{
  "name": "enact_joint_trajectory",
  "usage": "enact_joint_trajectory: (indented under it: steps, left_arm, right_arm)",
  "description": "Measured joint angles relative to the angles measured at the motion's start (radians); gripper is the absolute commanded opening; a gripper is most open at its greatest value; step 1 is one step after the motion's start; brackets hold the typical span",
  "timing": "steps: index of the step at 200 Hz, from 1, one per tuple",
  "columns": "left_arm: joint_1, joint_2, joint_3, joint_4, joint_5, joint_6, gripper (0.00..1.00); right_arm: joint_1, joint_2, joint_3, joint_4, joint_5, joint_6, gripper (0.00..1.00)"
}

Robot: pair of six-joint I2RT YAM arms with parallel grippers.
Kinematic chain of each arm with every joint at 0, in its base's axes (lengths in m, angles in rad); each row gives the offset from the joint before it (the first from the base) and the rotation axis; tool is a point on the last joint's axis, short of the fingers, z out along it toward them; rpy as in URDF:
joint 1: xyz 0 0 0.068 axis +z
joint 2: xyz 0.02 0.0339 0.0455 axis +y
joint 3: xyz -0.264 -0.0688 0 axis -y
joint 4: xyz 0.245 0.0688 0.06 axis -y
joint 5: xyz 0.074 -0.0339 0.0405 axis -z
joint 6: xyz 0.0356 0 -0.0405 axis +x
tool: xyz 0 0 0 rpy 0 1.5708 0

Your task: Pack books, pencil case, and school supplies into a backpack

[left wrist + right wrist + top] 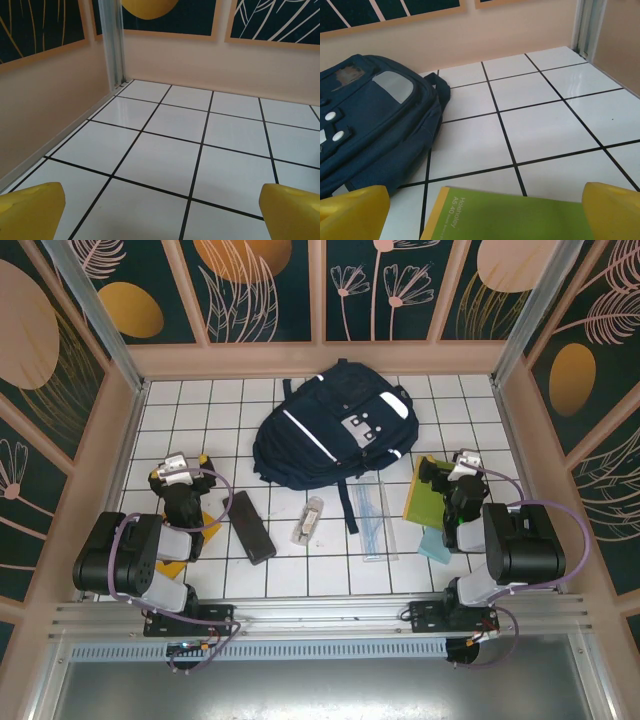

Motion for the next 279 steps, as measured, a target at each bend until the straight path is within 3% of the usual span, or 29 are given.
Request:
enact_joint_trajectory:
  steps: [194, 218, 250, 279]
  left_arm:
    - [0.000, -0.002, 0.007, -0.002, 0.000, 0.000, 0.99]
    - [0.000, -0.022, 0.018, -0.033, 0.001, 0.000, 0.99]
    - [0.000, -0.143, 0.128, -0.245, -0.017, -0.011, 0.99]
    - [0.001, -0.210, 0.293, -0.455, -0.032, -0.157, 0.99]
  right_arm:
    - [-0.011, -0.001, 0.013, -0.013, -0.027, -0.003, 0.99]
    - [-0.011, -0.039, 0.060, -0.116, -0.026, -0.006, 0.97]
    - [0.007, -0.170, 0.177, -0.313, 0.032, 0.017, 0.96]
    - [0.030, -0.229, 0.340, -0.562, 0.068, 0.167, 0.95]
